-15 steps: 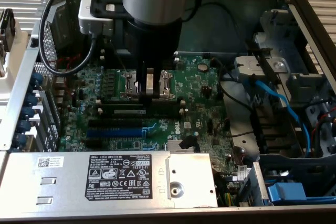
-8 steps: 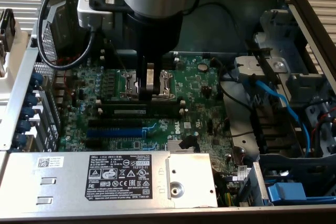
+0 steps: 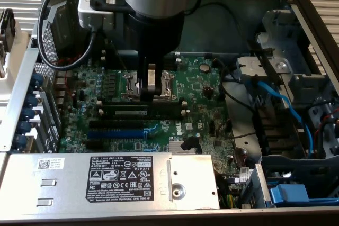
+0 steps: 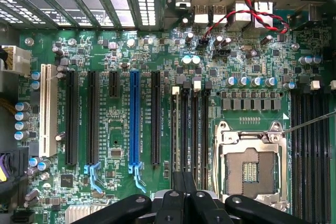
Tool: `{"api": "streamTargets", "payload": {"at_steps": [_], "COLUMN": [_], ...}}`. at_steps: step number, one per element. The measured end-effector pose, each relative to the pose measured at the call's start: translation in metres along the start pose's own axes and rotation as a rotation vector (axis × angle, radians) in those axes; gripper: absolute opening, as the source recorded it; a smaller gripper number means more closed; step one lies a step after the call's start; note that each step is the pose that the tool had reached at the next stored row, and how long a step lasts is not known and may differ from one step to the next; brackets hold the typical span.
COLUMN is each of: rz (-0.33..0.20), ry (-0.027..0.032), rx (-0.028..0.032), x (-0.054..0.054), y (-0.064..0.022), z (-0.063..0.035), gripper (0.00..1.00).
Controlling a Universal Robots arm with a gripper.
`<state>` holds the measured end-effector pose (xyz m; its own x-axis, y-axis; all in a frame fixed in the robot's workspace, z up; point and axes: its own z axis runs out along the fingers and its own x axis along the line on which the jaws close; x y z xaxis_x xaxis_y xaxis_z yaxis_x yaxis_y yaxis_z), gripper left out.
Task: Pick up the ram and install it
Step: 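Press down the ram until it locks into place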
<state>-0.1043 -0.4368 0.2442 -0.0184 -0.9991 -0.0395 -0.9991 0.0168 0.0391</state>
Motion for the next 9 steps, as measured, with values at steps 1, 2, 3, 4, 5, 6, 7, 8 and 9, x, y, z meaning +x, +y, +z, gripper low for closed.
{"api": "streamTargets", "payload": {"at_steps": [1, 2, 3, 4, 5, 6, 7, 8, 9], "rz": [0.000, 0.000, 0.000, 0.000, 0.000, 0.000, 0.000, 0.000, 0.000], "ry": [0.0000, 0.0000, 0.0000, 0.0000, 0.0000, -0.0001, 0.0000, 0.0000, 0.0000], "rx": [0.0000, 0.0000, 0.0000, 0.0000, 0.0000, 0.0000, 0.0000, 0.0000, 0.0000], "x": [0.0000, 0.0000, 0.0000, 0.0000, 0.0000, 0.0000, 0.0000, 0.0000, 0.0000], "y": [0.0000, 0.0000, 0.0000, 0.0000, 0.0000, 0.0000, 0.0000, 0.0000, 0.0000], "z": [0.0000, 0.0000, 0.0000, 0.0000, 0.0000, 0.0000, 0.0000, 0.0000, 0.0000], "gripper": [0.10, 0.10, 0.10, 0.10, 0.10, 0.10, 0.10, 0.10, 0.10]}}
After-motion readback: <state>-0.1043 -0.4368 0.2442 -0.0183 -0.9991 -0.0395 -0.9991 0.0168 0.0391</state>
